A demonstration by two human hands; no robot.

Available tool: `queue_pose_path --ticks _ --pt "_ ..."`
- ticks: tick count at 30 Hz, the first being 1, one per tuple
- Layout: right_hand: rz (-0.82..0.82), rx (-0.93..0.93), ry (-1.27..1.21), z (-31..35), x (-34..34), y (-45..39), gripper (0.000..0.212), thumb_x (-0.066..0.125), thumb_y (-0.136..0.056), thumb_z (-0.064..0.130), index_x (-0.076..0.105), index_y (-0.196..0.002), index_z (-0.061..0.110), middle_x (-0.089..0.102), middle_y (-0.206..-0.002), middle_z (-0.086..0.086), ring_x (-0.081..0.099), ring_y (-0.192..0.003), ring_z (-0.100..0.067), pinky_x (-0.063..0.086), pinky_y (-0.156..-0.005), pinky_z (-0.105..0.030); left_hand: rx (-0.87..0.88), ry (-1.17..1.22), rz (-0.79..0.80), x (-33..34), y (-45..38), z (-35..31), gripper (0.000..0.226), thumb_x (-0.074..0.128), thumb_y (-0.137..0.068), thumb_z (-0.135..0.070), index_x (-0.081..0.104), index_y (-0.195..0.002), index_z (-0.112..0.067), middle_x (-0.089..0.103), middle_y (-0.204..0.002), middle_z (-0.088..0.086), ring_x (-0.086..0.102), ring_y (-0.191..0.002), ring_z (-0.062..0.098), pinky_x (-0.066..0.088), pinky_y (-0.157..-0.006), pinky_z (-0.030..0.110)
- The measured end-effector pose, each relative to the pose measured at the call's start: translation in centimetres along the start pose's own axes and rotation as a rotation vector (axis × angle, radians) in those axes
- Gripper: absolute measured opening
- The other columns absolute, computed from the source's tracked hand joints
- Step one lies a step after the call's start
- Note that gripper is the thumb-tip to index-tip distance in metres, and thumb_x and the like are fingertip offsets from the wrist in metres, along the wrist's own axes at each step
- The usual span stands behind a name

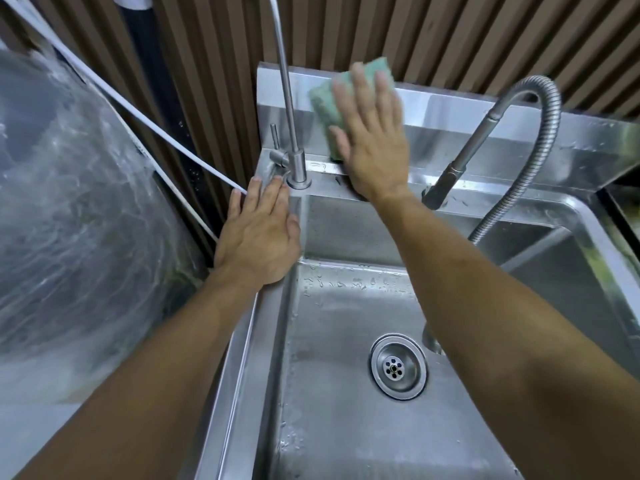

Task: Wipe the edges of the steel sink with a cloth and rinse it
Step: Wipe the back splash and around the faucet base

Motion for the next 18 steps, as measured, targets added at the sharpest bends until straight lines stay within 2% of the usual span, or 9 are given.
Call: queue_pose_path --ticks 2,5,6,7,9,13,16,18 --pt "-0.039 0.312 -0.060 -2.2 -0.4 1.2 0.060 0.022 -0.110 0.045 0.019 -0.164 0.019 0.016 -0.171 -0.014 0.011 -0.157 -0.040 0.009 -0.129 -0.053 0.000 0.000 0.004 -0.1 0.1 0.0 0.062 0.017 -0.108 -0.037 0.010 -0.166 -0.015 0.002 -0.174 -0.003 -0.002 -0.160 0.024 0.000 -0.129 0.047" --pt "-0.158 0.786 -0.227 -2.0 -1.1 1.0 0.063 0.021 -0.107 0.040 0.020 -0.163 0.012 0.012 -0.171 -0.018 0.004 -0.157 -0.043 0.004 -0.127 -0.058 0.000 0.009 0.010 0.0 0.1 0.1 0.063 0.016 -0.108 -0.038 0.008 -0.166 -0.016 0.000 -0.174 -0.003 -0.004 -0.160 0.024 -0.002 -0.129 0.047" --pt "-0.193 0.867 -0.252 -1.4 -1.3 0.3 0.063 0.024 -0.106 0.038 0.023 -0.163 0.011 0.013 -0.170 -0.018 0.004 -0.157 -0.044 0.003 -0.127 -0.058 -0.001 0.014 0.011 0.1 0.1 0.1 0.063 0.016 -0.108 -0.038 0.008 -0.166 -0.016 0.000 -0.174 -0.004 -0.004 -0.160 0.023 -0.002 -0.129 0.047" --pt "-0.212 0.873 -0.241 -0.5 -1.6 -0.5 0.062 0.025 -0.106 0.036 0.025 -0.162 0.010 0.016 -0.170 -0.018 0.006 -0.157 -0.045 0.002 -0.127 -0.057 -0.004 0.015 0.009 0.1 0.1 0.1 0.063 0.016 -0.108 -0.038 0.008 -0.166 -0.016 0.000 -0.174 -0.004 -0.004 -0.160 0.023 -0.002 -0.129 0.047" --pt "-0.167 0.646 -0.179 1.4 -1.5 -1.6 0.058 0.028 -0.108 0.032 0.026 -0.162 0.010 0.019 -0.170 -0.016 0.010 -0.157 -0.043 0.001 -0.127 -0.054 -0.007 0.016 0.002 0.2 0.0 0.1 0.063 0.017 -0.108 -0.037 0.009 -0.166 -0.015 0.001 -0.174 -0.003 -0.003 -0.160 0.024 -0.002 -0.129 0.047" --pt "-0.006 -0.073 -0.061 3.0 -0.4 -2.5 0.056 0.027 -0.112 0.033 0.023 -0.162 0.011 0.022 -0.169 -0.015 0.018 -0.156 -0.039 0.008 -0.128 -0.051 -0.005 0.025 -0.012 0.2 -0.1 0.2 0.063 0.018 -0.108 -0.037 0.010 -0.166 -0.014 0.003 -0.174 -0.003 -0.002 -0.160 0.024 -0.001 -0.129 0.047" --pt "0.128 -0.609 0.047 2.6 -0.2 -4.4 0.060 0.025 -0.112 0.040 0.010 -0.165 0.014 0.013 -0.172 -0.012 0.010 -0.158 -0.037 0.005 -0.129 -0.050 0.000 0.035 -0.021 0.1 0.1 0.1 0.062 0.020 -0.109 -0.036 0.012 -0.166 -0.014 0.005 -0.174 -0.002 0.000 -0.160 0.025 0.000 -0.129 0.047" --pt "0.171 -0.882 0.135 2.5 -0.1 -5.9 0.064 0.026 -0.111 0.042 0.004 -0.165 0.016 0.005 -0.173 -0.009 0.004 -0.159 -0.033 0.004 -0.130 -0.049 0.001 0.043 -0.016 0.0 0.2 0.0 0.062 0.021 -0.109 -0.036 0.012 -0.166 -0.014 0.004 -0.174 -0.003 -0.002 -0.160 0.024 -0.001 -0.129 0.046"
Point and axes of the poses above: each hand's wrist, its own y-axis away from the middle knuckle, its own x-axis out of the palm, z = x × y, the point moved 3 cm from there along -y, towards the middle knuckle
